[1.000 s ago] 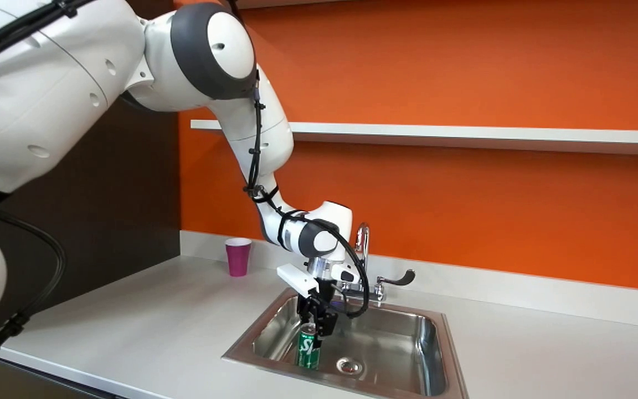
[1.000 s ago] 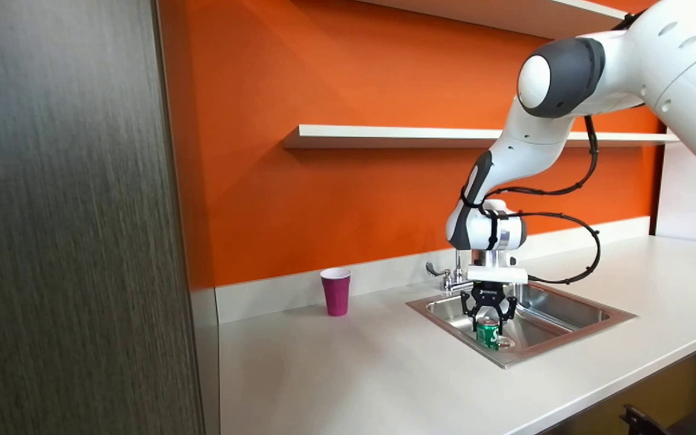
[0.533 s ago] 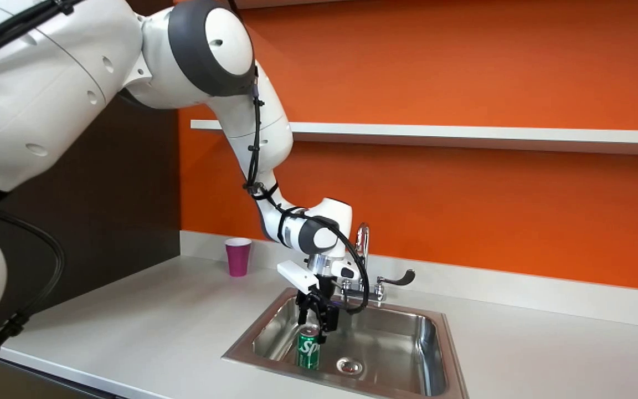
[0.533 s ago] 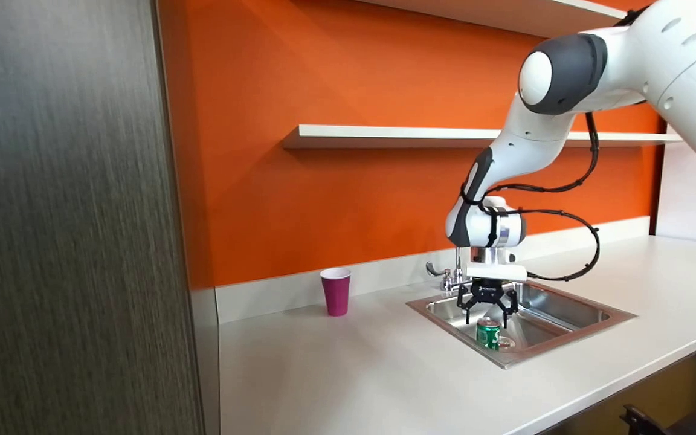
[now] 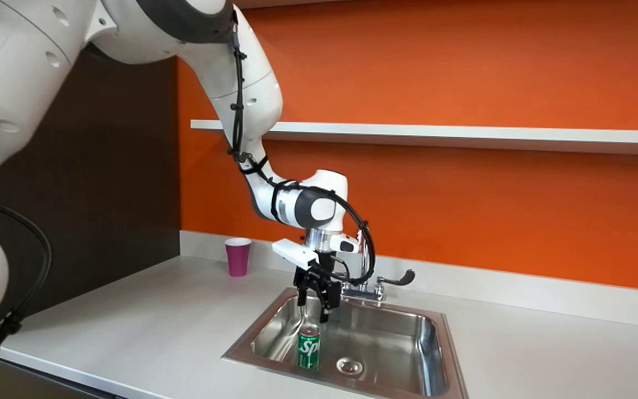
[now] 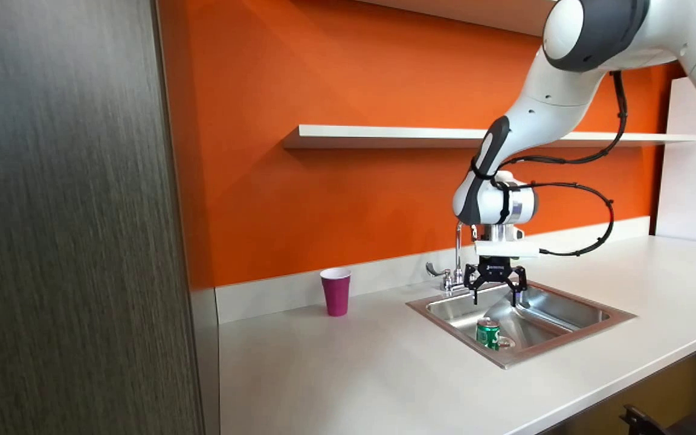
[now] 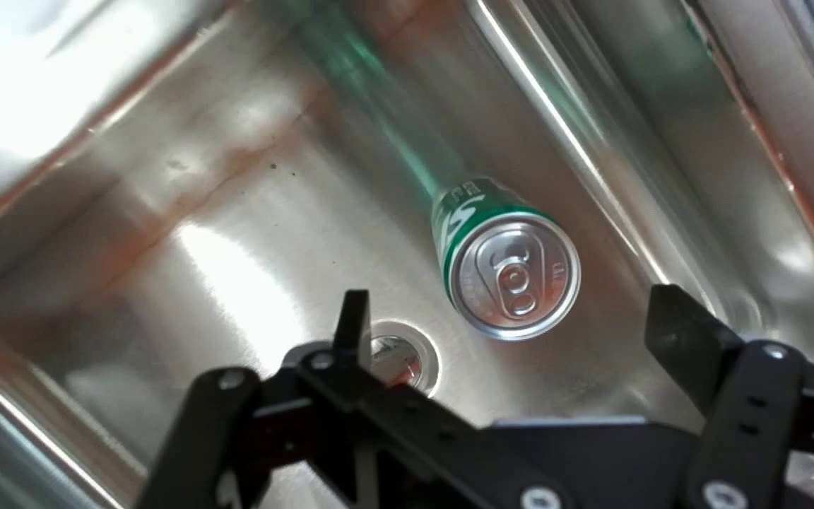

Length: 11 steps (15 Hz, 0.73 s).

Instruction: Put the green can in the sink.

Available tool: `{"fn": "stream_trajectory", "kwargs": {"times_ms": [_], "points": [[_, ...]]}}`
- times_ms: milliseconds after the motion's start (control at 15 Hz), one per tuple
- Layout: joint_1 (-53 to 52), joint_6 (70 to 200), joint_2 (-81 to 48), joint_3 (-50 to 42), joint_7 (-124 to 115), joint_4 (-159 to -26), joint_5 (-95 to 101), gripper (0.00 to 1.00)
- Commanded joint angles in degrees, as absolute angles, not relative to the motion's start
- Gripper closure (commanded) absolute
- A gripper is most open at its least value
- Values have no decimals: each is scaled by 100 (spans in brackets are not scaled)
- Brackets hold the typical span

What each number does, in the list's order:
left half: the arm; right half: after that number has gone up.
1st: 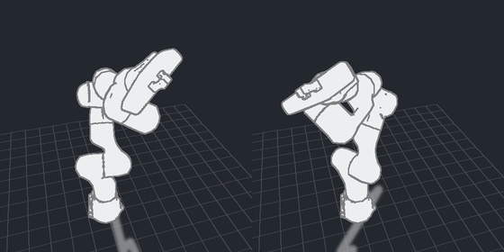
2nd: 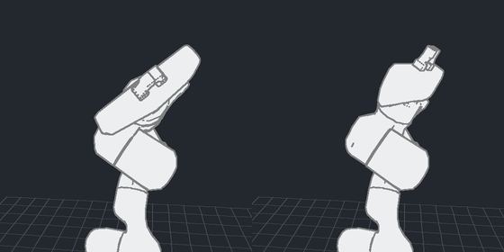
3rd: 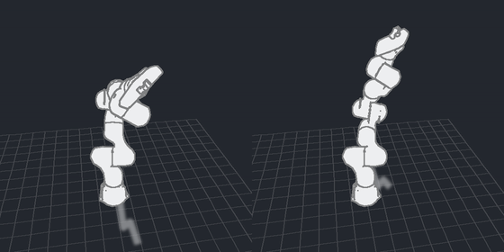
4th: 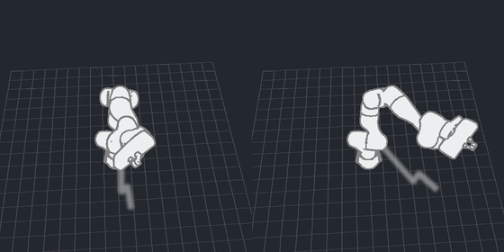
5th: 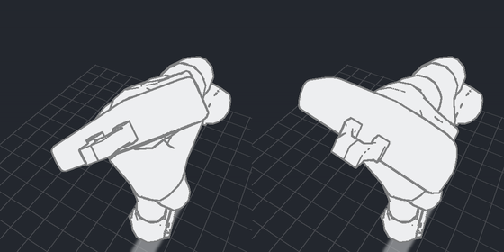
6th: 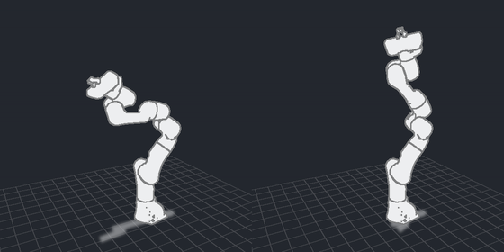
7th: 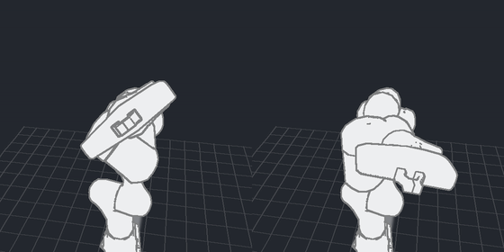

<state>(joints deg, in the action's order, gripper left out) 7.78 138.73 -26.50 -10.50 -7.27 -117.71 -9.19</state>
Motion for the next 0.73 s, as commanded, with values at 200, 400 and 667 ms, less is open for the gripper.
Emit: {"fn": "stream_trajectory", "kwargs": {"times_ms": [200,400,667], "points": [[319,14098,-680,-967,-764,-13766,274,0],[197,14130,87,-758,-776,-14617,416,0],[266,13978,-163,-645,-731,-14402,242,0]]}}
